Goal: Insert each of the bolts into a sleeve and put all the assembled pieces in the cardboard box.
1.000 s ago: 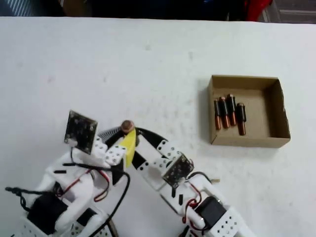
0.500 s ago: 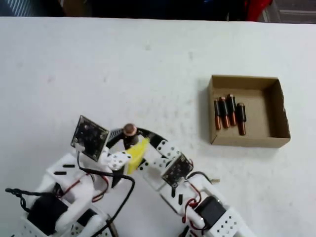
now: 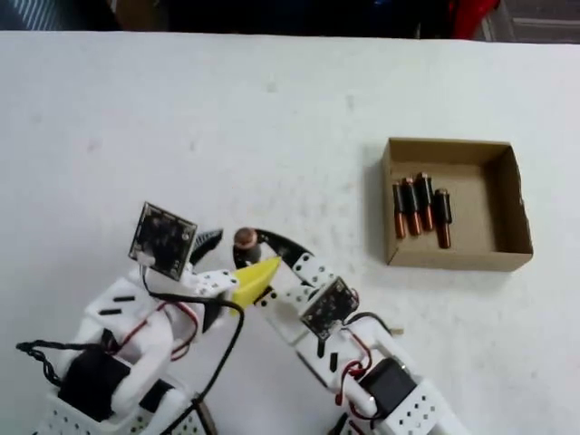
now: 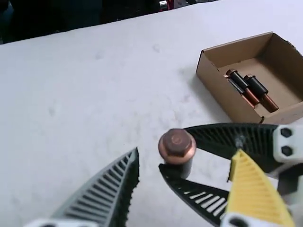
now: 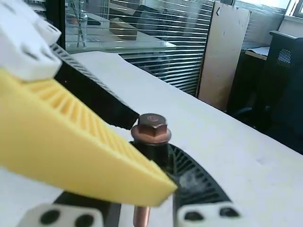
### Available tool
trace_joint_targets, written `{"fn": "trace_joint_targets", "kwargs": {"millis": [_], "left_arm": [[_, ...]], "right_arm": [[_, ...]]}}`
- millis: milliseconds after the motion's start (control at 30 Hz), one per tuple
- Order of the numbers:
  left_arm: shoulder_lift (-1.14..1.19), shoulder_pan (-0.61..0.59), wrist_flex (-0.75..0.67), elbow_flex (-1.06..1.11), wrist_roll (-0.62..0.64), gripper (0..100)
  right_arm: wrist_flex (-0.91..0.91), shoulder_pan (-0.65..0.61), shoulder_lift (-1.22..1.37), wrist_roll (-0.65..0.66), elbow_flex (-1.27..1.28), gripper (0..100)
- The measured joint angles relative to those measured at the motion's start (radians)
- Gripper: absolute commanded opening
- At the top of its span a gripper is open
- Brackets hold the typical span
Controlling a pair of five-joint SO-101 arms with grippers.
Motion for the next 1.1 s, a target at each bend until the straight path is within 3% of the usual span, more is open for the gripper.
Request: {"fn": "trace_joint_targets", "kwargs": {"millis": [367,600,800,1100], "left_arm": [[0.009,-0.015,-0.172,0.0,-0.055,31],[0.011,-0.04,-0.183,-0.084,-0.063,31],[-0.002,-0.218,-0.164,-0.152,-0.063,31],[-0.232,-0.517,0.123,-0.114,-0.069,31]], "right_arm": [[0.032,-0.006,-0.002,0.0,0.0,1.7],[0.032,0.049,-0.002,0.0,0.0,1.7],[0.077,0.092,-0.002,0.0,0.0,1.7],[0.152,0.169,-0.002,0.0,-0.021,1.7]]}}
